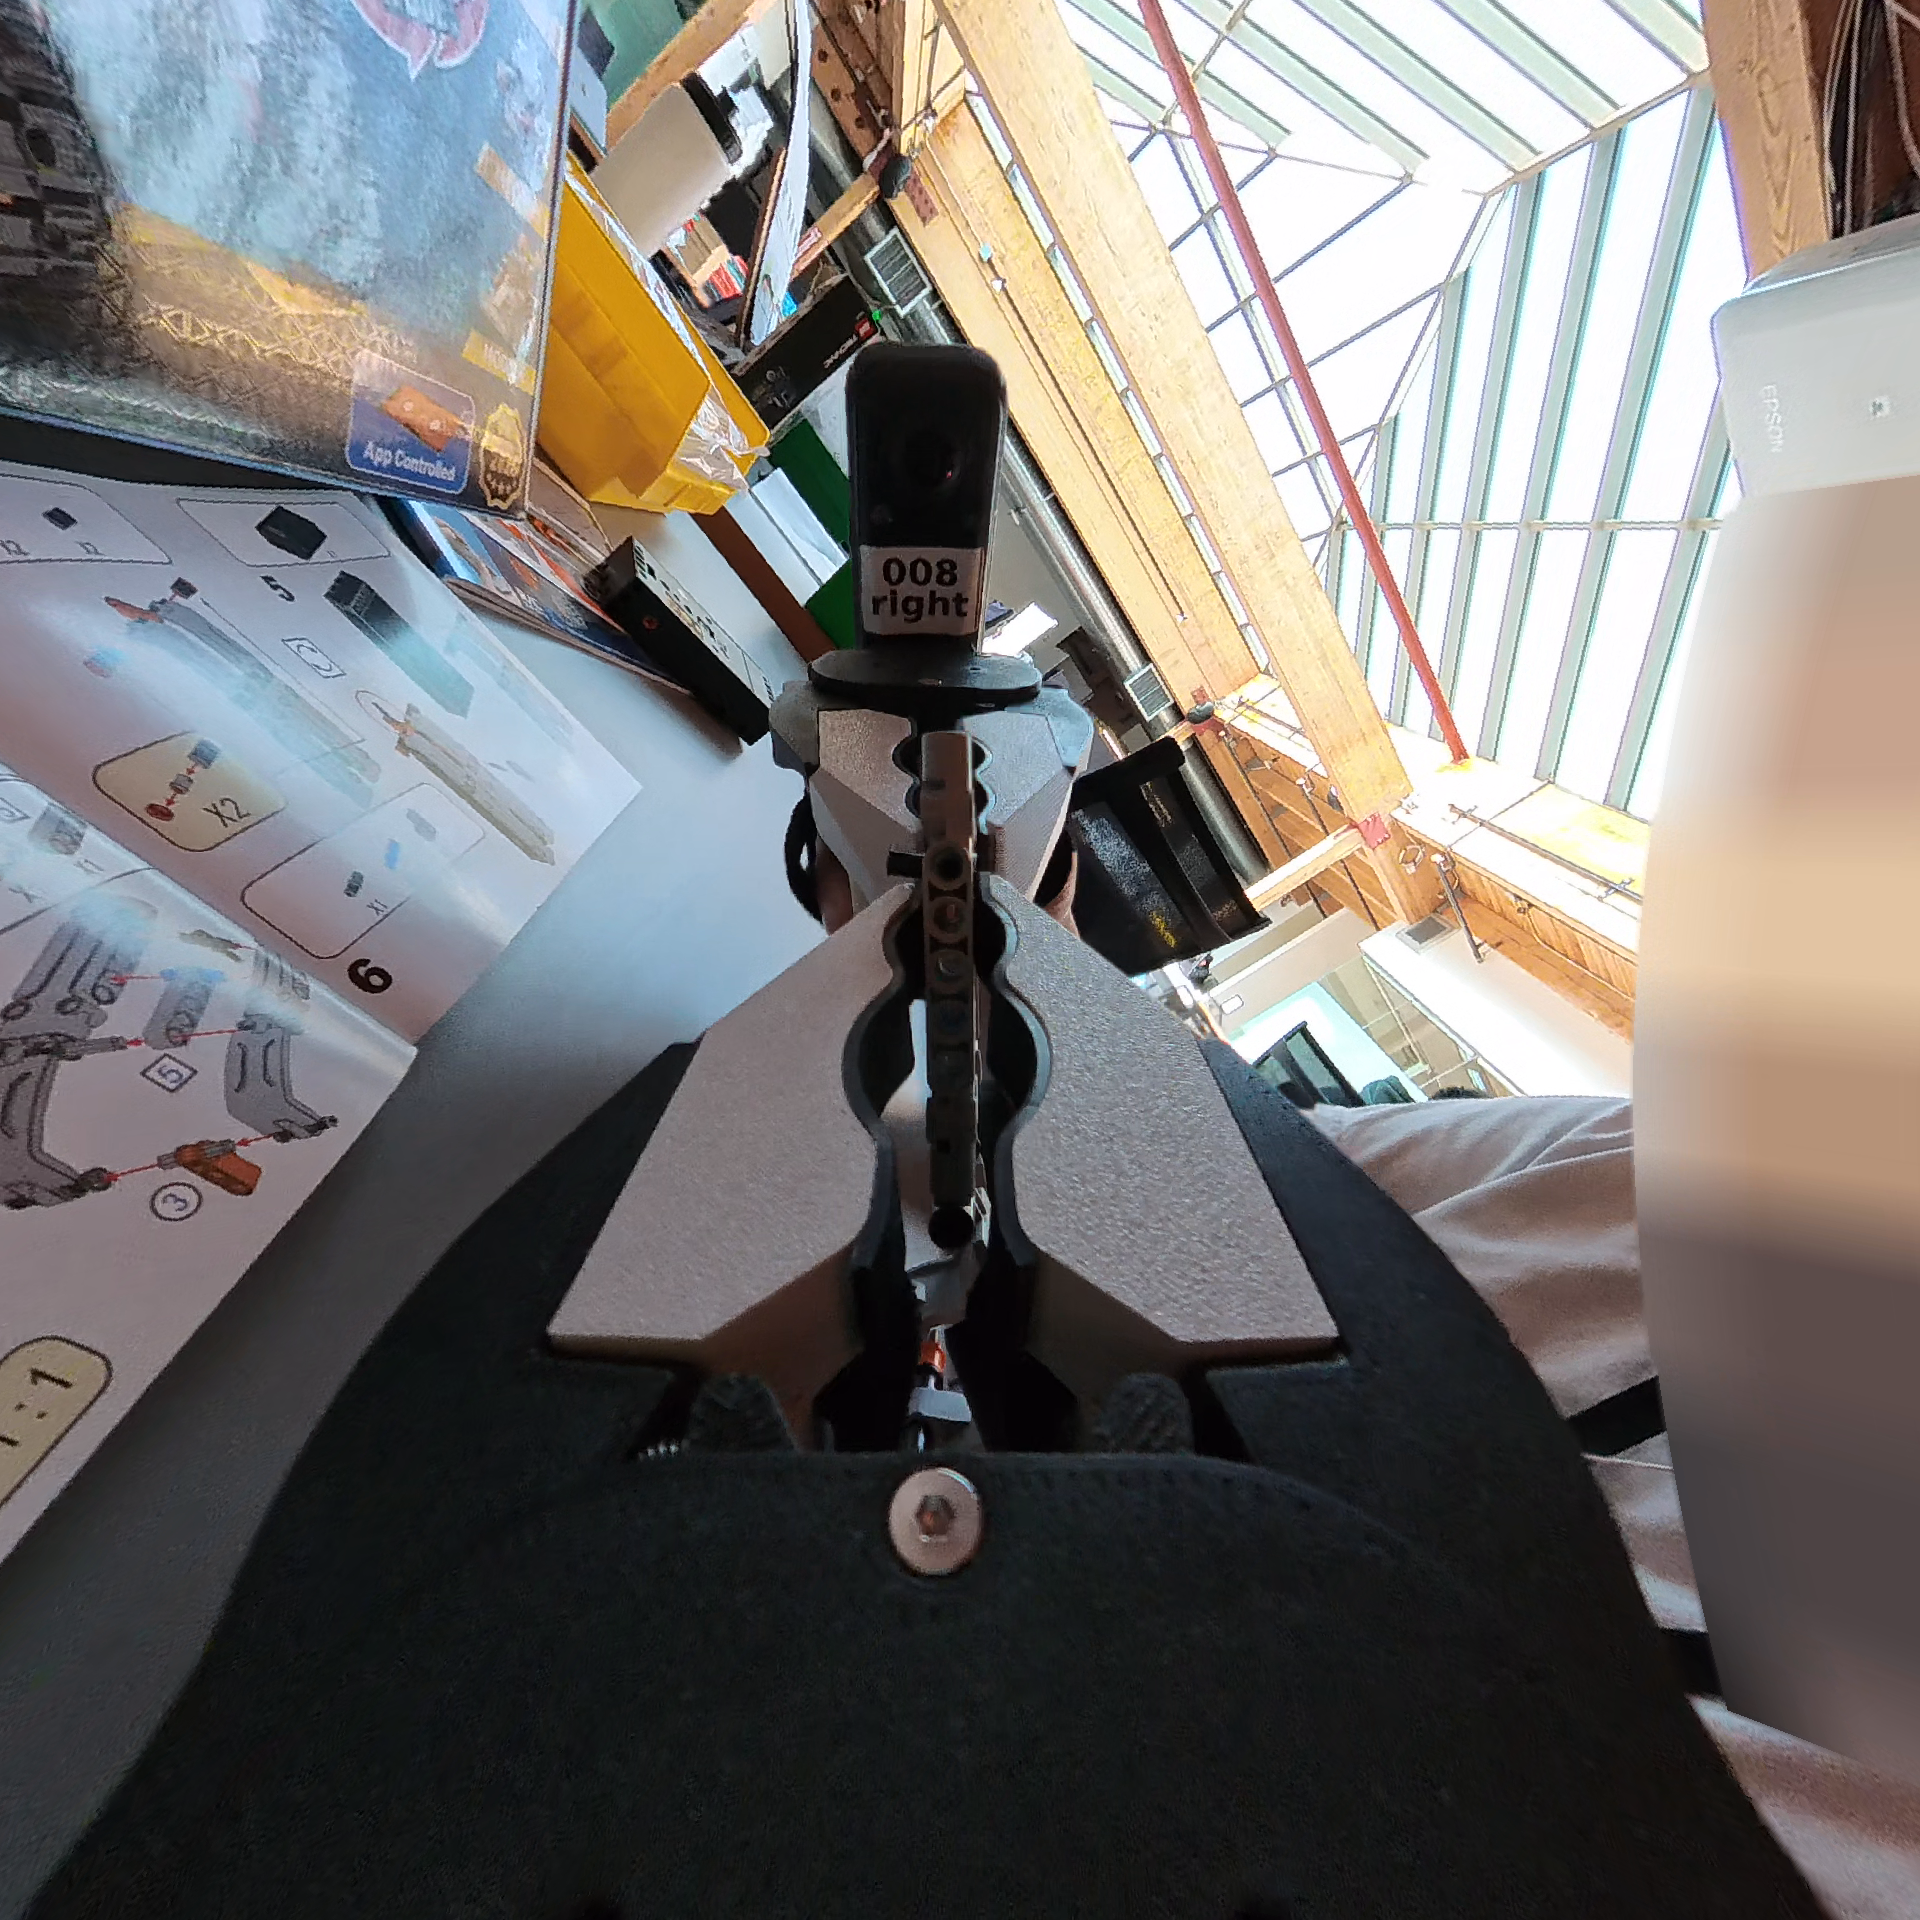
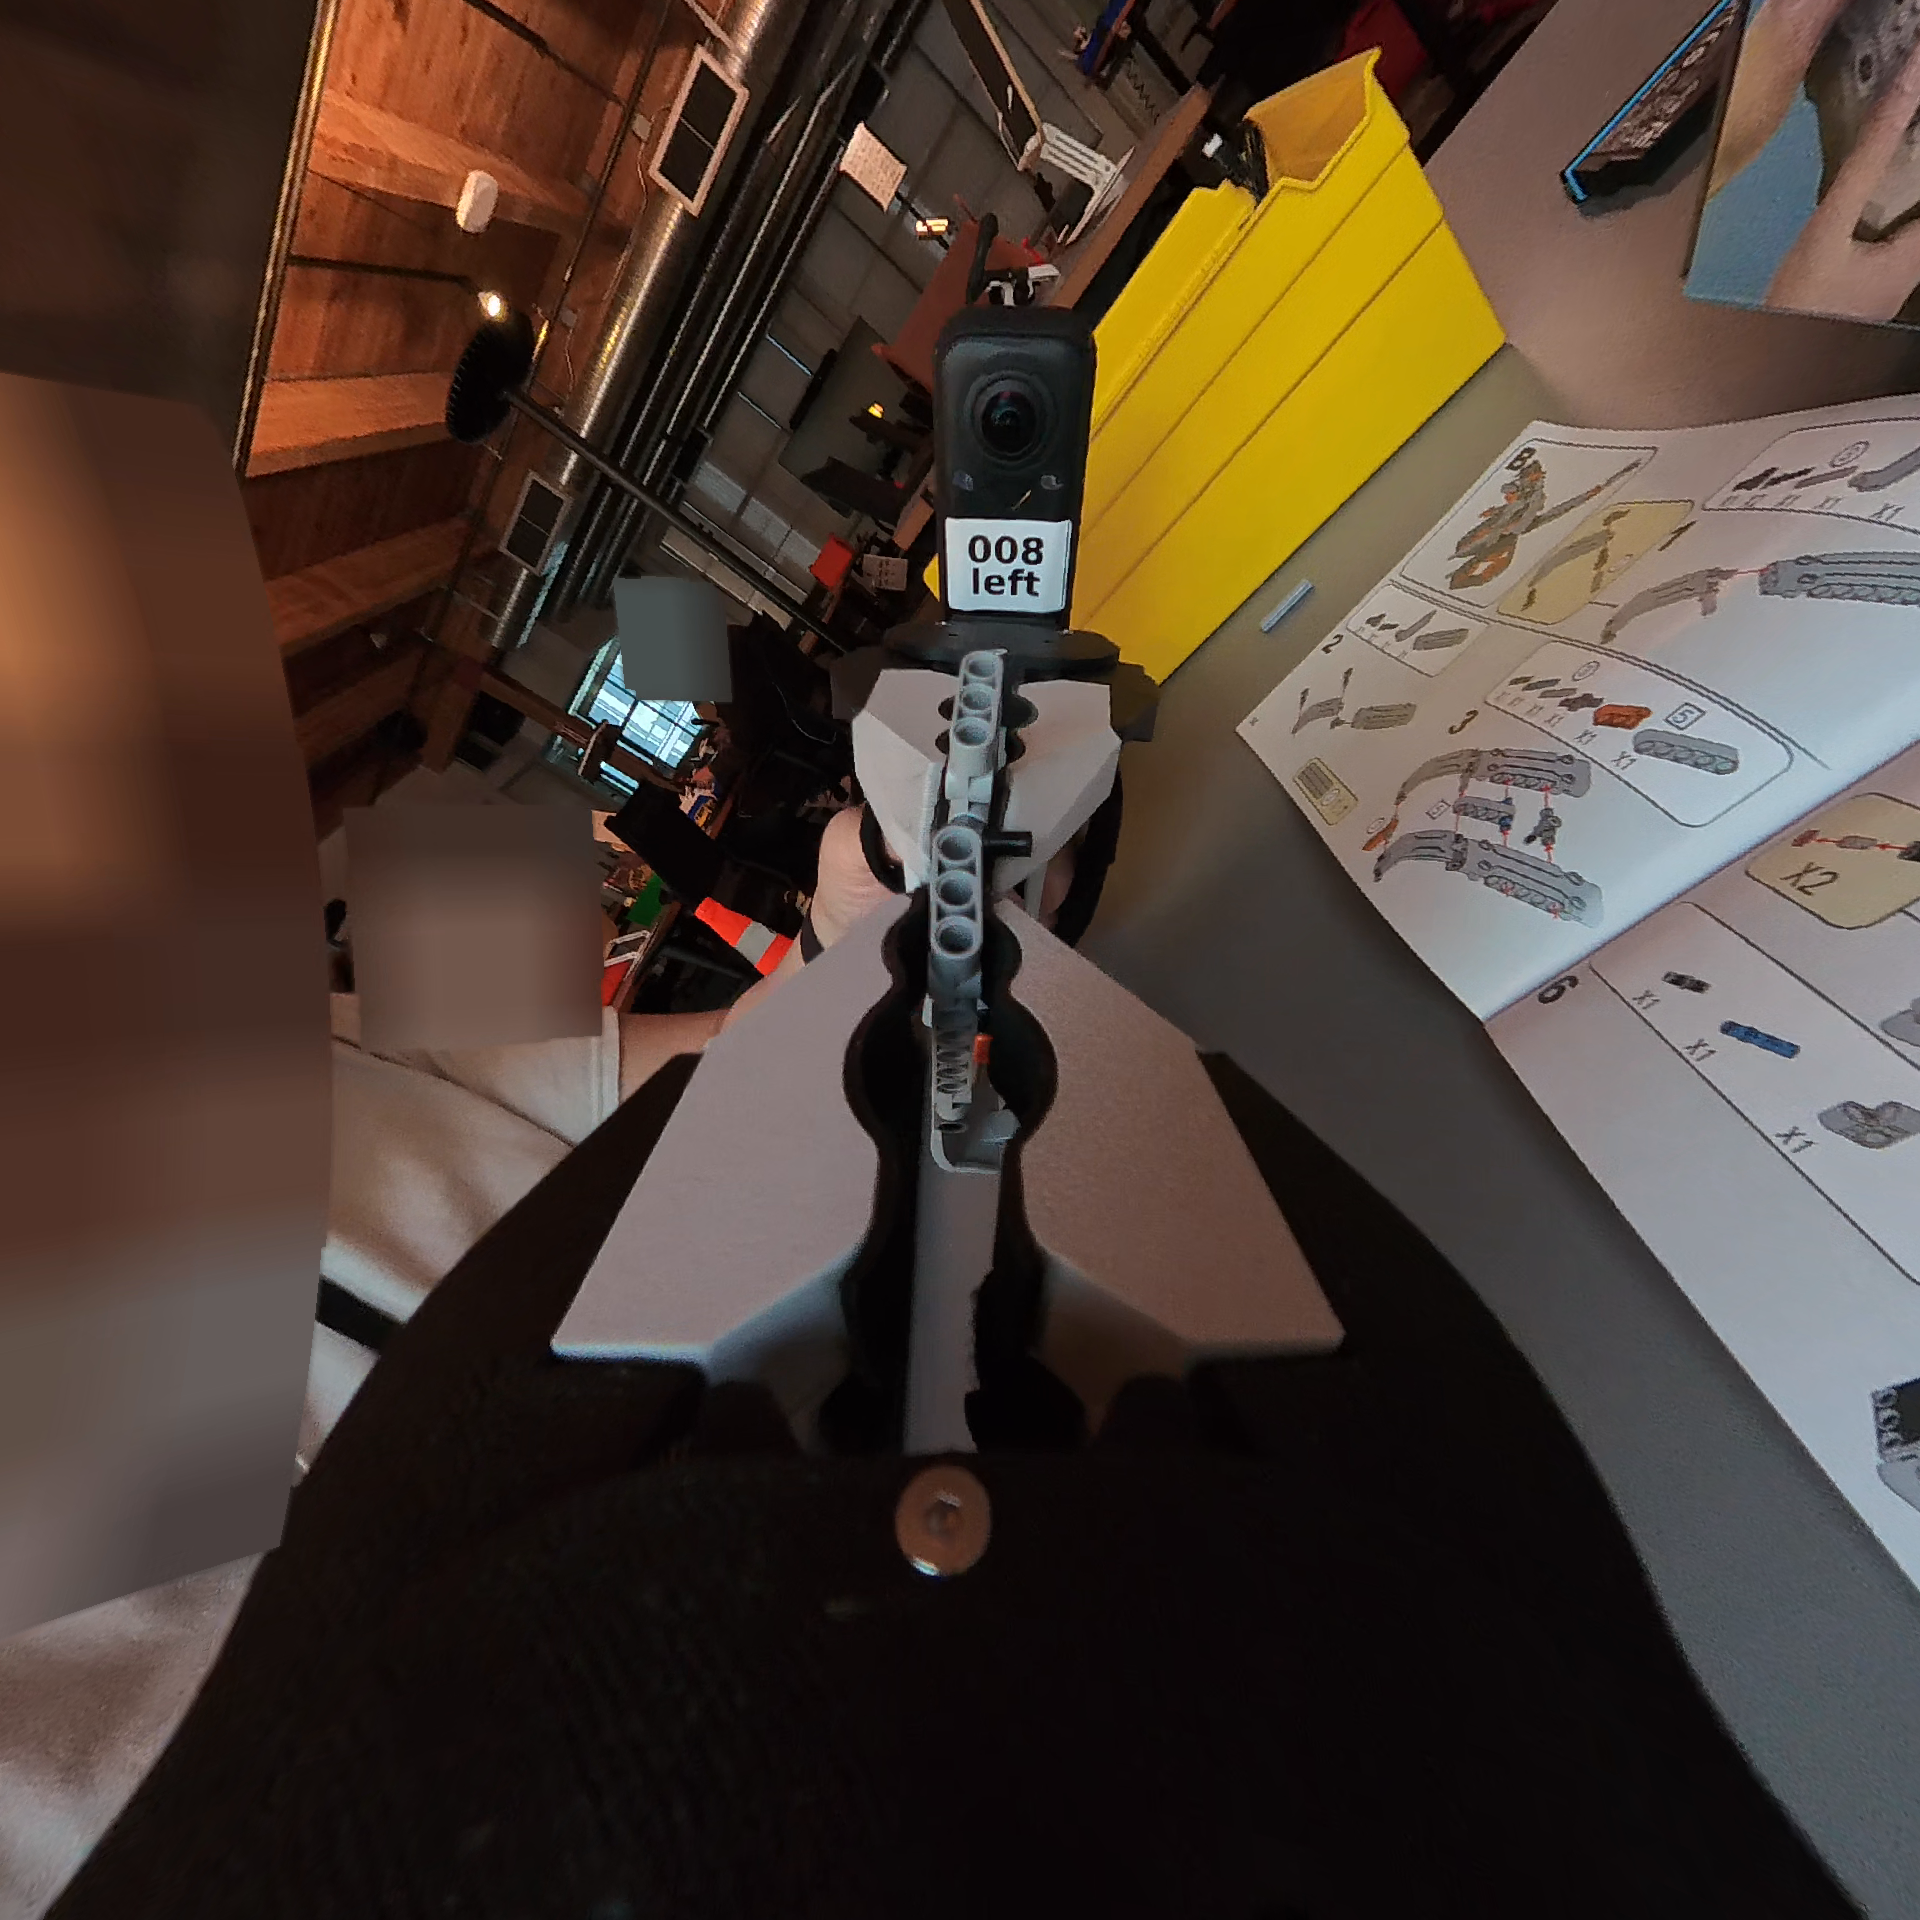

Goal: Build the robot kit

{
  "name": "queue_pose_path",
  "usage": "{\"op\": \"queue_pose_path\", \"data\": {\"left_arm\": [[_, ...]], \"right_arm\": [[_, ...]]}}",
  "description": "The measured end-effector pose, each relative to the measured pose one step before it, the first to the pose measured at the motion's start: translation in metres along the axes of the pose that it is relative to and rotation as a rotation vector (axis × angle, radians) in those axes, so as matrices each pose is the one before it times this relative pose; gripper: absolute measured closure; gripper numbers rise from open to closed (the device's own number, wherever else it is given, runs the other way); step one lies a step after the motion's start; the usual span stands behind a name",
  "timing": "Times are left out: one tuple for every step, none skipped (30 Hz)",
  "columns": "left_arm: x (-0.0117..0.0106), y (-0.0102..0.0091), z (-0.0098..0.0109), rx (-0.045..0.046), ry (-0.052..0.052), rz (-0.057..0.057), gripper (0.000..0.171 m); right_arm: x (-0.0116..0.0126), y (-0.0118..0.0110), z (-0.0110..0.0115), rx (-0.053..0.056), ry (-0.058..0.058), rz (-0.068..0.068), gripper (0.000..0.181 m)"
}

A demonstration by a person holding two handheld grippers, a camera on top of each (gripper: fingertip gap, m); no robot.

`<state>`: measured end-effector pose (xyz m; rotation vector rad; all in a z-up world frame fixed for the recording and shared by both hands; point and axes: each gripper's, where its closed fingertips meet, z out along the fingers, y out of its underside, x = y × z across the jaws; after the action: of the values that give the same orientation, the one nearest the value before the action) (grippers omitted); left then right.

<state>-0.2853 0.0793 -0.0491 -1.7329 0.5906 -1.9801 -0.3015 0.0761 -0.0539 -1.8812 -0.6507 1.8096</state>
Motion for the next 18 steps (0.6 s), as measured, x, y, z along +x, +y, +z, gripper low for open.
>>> {"op": "queue_pose_path", "data": {"left_arm": [[0.00046,0.00107,0.00038,-0.01042,-0.0044,0.0085,0.167],[0.00017,0.00026,0.00024,-0.0033,-0.0092,0.0138,0.167],[0.0,-0.00013,0.00026,-0.0001,-0.011,0.0157,0.167],[-0.0002,0.00024,0.00004,-0.00348,-0.0101,0.0122,0.167],[-0.00055,0.00036,0.00009,-0.00364,-0.0118,0.0116,0.167],[-0.00034,0.00084,-0.00003,-0.00685,-0.0121,0.0159,0.167],[0.00095,0.00157,0.00003,-0.0158,-0.0027,0.0152,0.167],[0.0017,0.00129,-0.00021,-0.01472,0.0015,0.0119,0.167],[0.00126,0.00109,-0.00007,-0.0129,-0.0034,0.0135,0.167],[0.00091,0.00191,0.00004,-0.01928,-0.0047,0.0131,0.167],[0.00074,0.00226,0.00014,-0.02139,-0.0042,0.0103,0.167],[0.00061,0.00209,0.00021,-0.0174,-0.0023,0.0079,0.167],[0.00093,0.00152,0.0004,-0.01305,0.001,0.0032,0.167],[0.00081,0.00129,0.00026,-0.0119,0.001,0.002,0.167],[0.00007,0.00145,0.00001,-0.01256,-0.0021,0.0032,0.167],[-0.0001,0.00147,-0.00017,-0.011,-0.0012,0.0027,0.167],[0.00002,0.00112,-0.00015,-0.00783,0.0007,-0.0002,0.166],[-0.00053,0.00084,0.00017,-0.00493,-0.003,0.0002,0.166]], "right_arm": [[-0.0006,0.00131,-0.00018,-0.0114,0.0036,-0.0124,0.177],[-0.00001,0.00039,-0.0001,-0.0047,0.0058,-0.0111,0.177],[0.0002,-0.00039,-0.00009,0.0007,0.0033,-0.0057,0.177],[0.00024,0.00036,-0.00002,-0.0028,0.0025,-0.0056,0.177],[0.00085,0.00017,0.0,-0.0029,0.011,-0.0158,0.177],[0.00126,0.00025,0.00018,-0.0037,0.0205,-0.0302,0.177],[-0.00059,0.00135,0.00007,-0.0134,0.0105,-0.0361,0.177],[-0.0019,0.00092,0.00029,-0.0088,0.0014,-0.0346,0.177],[-0.00123,0.0007,0.00031,-0.0089,0.0014,-0.0197,0.177],[-0.00097,0.00173,0.00017,-0.0149,-0.0012,-0.0138,0.177],[-0.00096,0.00217,0.00042,-0.0147,0.0001,-0.0161,0.177],[-0.00075,0.00238,0.00032,-0.0175,0.0013,-0.0127,0.177],[-0.00111,0.0014,-0.00011,-0.01,-0.0032,-0.0106,0.177],[-0.00096,0.00111,0.00002,-0.0079,-0.0055,-0.004,0.177],[-0.0002,0.0012,0.00047,-0.0098,0.0001,-0.0031,0.177],[0.00004,0.0015,0.00084,-0.0104,0.0037,-0.0073,0.177],[-0.00028,0.00106,0.00042,-0.0076,0.0019,-0.0056,0.177],[0.00059,0.00077,0.00022,-0.005,0.0071,-0.0054,0.177]]}}
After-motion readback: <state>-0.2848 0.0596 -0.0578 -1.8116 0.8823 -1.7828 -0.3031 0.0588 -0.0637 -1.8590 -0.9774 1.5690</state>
